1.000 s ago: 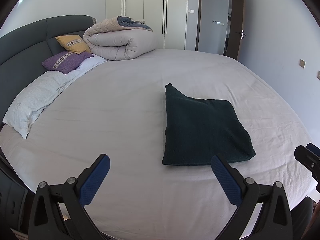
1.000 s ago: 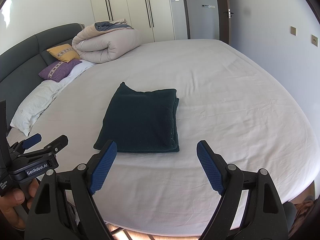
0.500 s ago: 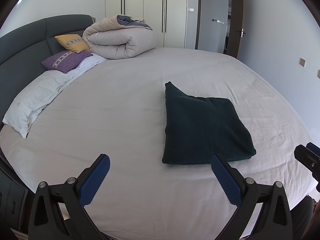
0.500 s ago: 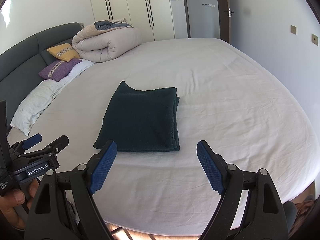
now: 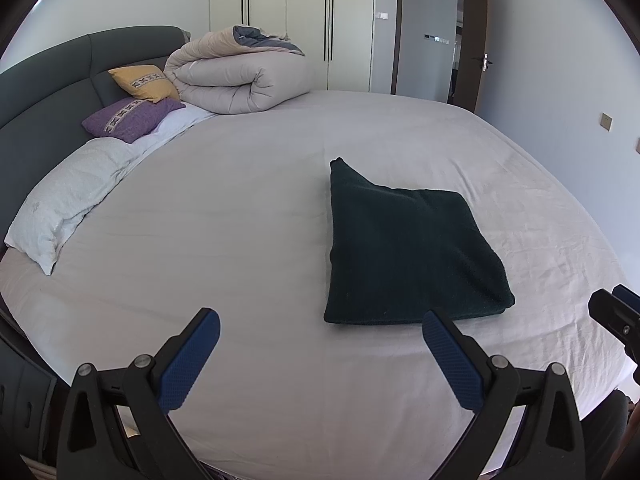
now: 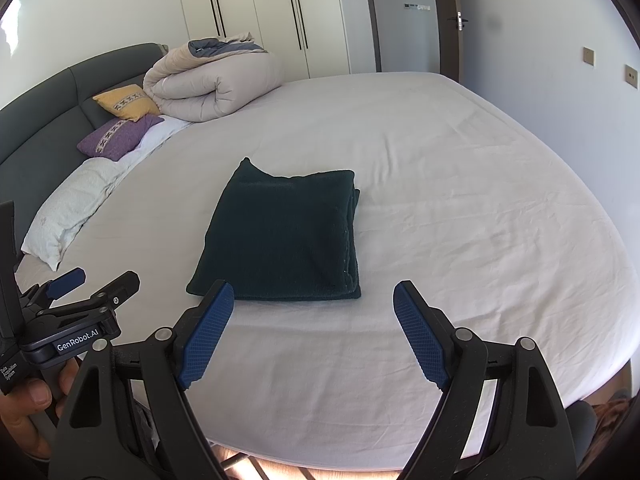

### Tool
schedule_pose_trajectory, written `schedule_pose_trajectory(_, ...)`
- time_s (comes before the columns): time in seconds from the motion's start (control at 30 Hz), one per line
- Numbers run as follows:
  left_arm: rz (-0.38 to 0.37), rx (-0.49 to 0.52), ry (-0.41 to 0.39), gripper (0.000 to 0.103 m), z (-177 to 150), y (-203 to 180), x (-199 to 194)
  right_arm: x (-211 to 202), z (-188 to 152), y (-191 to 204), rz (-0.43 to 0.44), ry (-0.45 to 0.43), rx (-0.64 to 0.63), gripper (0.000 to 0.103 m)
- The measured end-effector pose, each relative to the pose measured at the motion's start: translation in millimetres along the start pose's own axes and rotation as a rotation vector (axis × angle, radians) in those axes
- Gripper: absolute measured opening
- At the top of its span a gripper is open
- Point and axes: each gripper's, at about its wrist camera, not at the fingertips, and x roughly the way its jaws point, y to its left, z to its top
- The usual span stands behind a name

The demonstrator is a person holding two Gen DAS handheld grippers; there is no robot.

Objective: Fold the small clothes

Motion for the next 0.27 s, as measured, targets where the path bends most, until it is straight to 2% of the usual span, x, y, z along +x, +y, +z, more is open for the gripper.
schedule_pose_trajectory(0.27, 0.0, -0.004, 0.009, 0.103, 1.6, 3.7, 3.6, 5.9, -1.8, -0.3, 0.003, 0.019, 0.006, 0.082)
